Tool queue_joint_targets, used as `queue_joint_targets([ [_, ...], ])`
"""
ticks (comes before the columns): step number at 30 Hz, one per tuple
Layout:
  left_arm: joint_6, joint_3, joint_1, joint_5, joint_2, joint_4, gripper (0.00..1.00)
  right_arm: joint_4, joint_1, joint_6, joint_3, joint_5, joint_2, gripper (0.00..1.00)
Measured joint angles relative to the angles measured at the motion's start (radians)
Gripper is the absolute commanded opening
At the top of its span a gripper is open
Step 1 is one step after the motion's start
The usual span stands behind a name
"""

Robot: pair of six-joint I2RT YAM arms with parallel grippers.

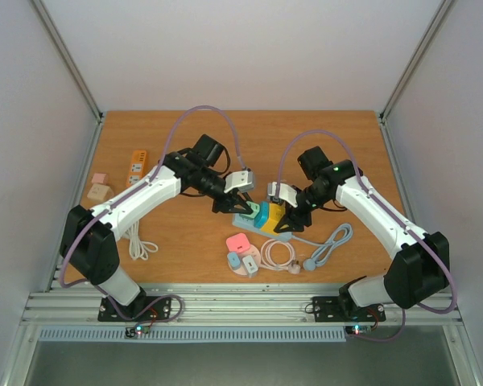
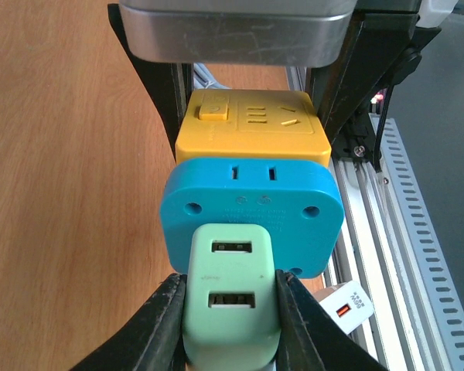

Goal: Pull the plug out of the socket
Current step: Remove the plug from the socket.

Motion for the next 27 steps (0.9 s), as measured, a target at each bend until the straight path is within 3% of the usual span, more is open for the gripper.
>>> queue_joint_targets([
  [19, -0.005, 0.0, 0.038, 0.054, 0.0, -0.001, 0.01, 0.028, 0.0, 0.003, -0.002, -0.011, 0.001, 0.01],
  [27, -0.02, 0.0, 0.009, 0.006, 0.0, 0.005, 0.01, 0.012, 0.0, 0.006, -0.003, -0.003, 0.003, 0.01],
])
